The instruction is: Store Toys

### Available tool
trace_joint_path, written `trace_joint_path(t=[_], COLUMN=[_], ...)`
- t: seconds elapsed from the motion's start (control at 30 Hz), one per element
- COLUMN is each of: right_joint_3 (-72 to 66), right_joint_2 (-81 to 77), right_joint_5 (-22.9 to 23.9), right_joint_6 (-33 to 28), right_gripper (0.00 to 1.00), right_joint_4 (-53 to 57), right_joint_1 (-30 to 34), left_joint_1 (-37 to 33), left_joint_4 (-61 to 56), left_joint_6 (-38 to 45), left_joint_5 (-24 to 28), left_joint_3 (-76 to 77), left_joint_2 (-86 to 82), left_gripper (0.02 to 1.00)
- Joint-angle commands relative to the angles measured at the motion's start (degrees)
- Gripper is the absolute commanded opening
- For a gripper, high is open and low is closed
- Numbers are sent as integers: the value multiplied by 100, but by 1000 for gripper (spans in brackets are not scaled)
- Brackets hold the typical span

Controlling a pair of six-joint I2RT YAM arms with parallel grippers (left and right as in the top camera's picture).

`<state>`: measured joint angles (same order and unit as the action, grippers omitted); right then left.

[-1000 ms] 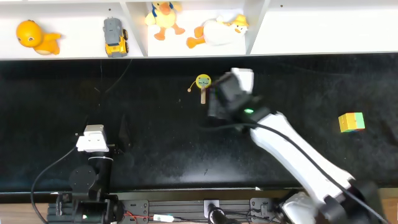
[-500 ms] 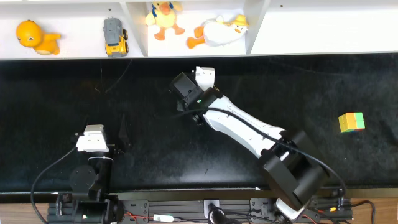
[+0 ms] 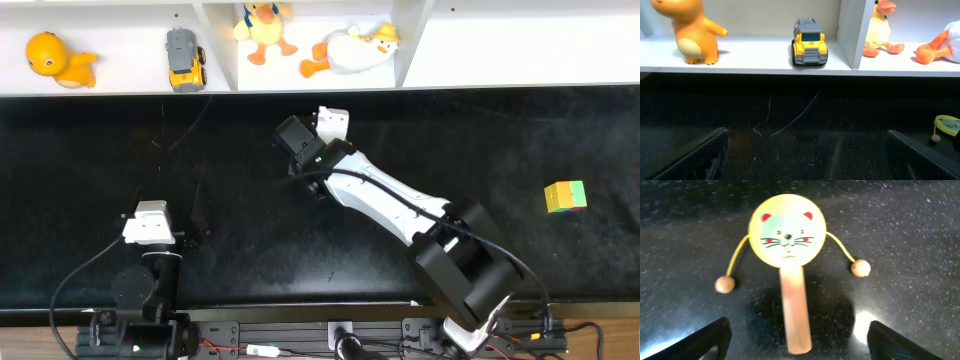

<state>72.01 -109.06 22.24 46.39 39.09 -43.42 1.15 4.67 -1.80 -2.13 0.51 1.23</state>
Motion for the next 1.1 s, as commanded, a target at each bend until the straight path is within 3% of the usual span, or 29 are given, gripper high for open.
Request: trace_joint_path(t=[0.03,0.23,0.3,0.4,0.5,0.7,0.93,1.1], right_joint_3=[142,142,142,142,142,120,-822,-1978], right_joint_2=[-155,-282,-317,-334,-334,-129,1093,2723], right_joint_5=[160,122,63,17,22,31,20,-20], right_joint_6=[33,33,35,35,33,4,-157,-361], right_gripper=[840,680,505,373,338,143,47,49], right_joint_4=[-7,-15,-17,-26,-61,0,-35,79], right_joint_1=[103,170,184,216,225,232,562,1204], left_joint_1=[26,26,26,26,26,26,26,26], left_joint_4=[17,17,17,17,17,17,17,17], left_joint_6=[-127,-127,-127,-127,-127,-127,-127,-127], left_joint_5=[57,57,57,57,57,57,57,57], left_joint_3=[-2,-2,-2,-2,-2,-2,-2,-2], left_joint_2=[-72,-72,-72,-72,-74,-74,-74,-74], left_gripper=[998,998,996,998,998,998,998,996])
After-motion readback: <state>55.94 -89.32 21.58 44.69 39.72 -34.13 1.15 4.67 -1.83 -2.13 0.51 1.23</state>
